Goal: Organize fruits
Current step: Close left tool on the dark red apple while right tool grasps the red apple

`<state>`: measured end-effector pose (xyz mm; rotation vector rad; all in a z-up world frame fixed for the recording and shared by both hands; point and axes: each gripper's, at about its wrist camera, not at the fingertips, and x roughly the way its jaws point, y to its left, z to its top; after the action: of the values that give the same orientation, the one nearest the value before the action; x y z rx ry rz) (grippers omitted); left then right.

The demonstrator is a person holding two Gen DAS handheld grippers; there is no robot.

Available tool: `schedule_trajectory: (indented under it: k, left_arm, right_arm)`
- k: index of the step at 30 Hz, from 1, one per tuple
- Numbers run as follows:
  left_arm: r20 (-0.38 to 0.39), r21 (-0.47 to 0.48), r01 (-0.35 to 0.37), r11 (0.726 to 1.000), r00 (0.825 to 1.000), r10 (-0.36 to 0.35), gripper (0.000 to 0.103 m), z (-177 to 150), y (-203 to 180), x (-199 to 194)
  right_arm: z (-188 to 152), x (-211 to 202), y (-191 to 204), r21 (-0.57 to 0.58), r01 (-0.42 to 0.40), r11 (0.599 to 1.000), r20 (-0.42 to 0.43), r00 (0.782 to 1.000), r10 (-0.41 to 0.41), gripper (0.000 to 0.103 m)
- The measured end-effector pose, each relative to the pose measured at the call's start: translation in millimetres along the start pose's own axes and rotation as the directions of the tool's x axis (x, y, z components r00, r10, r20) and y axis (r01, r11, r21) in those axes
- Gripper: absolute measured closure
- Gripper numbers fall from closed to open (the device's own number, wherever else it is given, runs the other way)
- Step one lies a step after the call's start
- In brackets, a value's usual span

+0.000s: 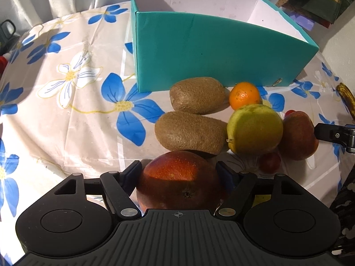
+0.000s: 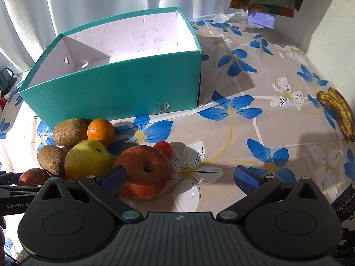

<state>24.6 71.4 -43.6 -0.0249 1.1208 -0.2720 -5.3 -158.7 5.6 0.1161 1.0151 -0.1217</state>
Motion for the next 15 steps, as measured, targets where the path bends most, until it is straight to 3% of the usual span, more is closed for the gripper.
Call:
schedule_trajectory:
  k: [4, 7, 10, 15]
  left_arm:
    - [0.013, -0.034, -0.002, 0.999, 1.0, 0.003, 0.026, 0.1, 4.3, -8.1]
    - [0.042, -0.042, 0.009, 0.999, 0.999, -0.007, 0.026, 2.1, 4.9, -18.8]
    - [0.059, -0.047, 0.019, 0.999, 0.998, -0.016, 0.025, 3.6, 4.0, -24.9]
    - [0.072, -0.04, 0.032, 0.999, 0.997, -0.029, 0.026, 1.4, -0.5, -34.3]
  right_arm:
    - [-3.7, -11.2, 0.2, -0.029, -0.043, 0.999, 0.102, 0.994, 0.045, 0.0]
    - [-10.6, -19.6, 2.1, -0.116, -0.112, 0.987, 0.207, 0.969, 0.134, 0.0]
    - [-14.1, -15.2, 7.5, -0.167, -0.124, 0.978, 0.209, 0.965, 0.158, 0.0]
    - [-17.9, -3.5, 4.3, -0.127, -0.209, 0.97, 0.177, 0.957, 0.23, 0.0]
